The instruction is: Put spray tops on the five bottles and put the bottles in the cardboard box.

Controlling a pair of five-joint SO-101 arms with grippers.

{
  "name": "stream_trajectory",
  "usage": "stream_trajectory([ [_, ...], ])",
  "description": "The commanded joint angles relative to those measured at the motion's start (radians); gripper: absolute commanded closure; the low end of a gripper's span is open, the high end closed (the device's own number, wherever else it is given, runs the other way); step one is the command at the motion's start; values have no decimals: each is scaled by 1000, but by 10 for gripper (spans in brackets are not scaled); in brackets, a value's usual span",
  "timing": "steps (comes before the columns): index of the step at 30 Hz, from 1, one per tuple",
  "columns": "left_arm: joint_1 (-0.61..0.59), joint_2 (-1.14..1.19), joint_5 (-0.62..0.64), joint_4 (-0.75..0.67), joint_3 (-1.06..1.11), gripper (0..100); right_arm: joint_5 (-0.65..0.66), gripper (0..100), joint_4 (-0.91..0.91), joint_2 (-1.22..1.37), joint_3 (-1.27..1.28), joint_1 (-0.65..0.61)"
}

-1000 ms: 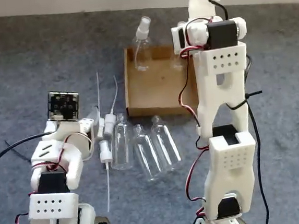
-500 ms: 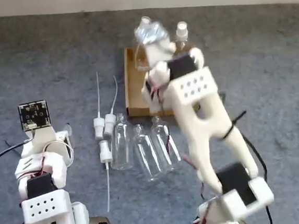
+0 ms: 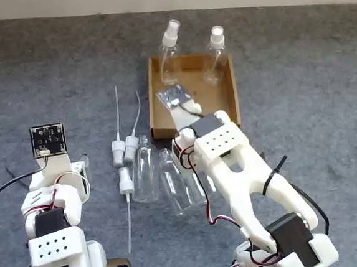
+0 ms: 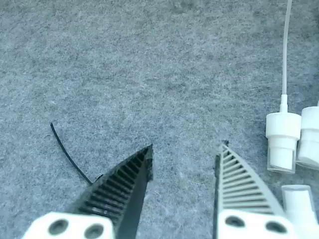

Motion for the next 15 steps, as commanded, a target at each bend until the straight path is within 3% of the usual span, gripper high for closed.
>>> stream_trajectory([
  [1,-10,-4,-11,5,-5,813,-11,677,-31,-50,38,-7],
  [6,-10,-4,-11,5,-5,813,-11,696,-99,-54,150,21],
  [12,-10,-4,-11,5,-5,813,2,829,-101,-62,199,97],
  [15,-10,-4,-11,5,-5,813,92,882,-99,-62,252,153],
])
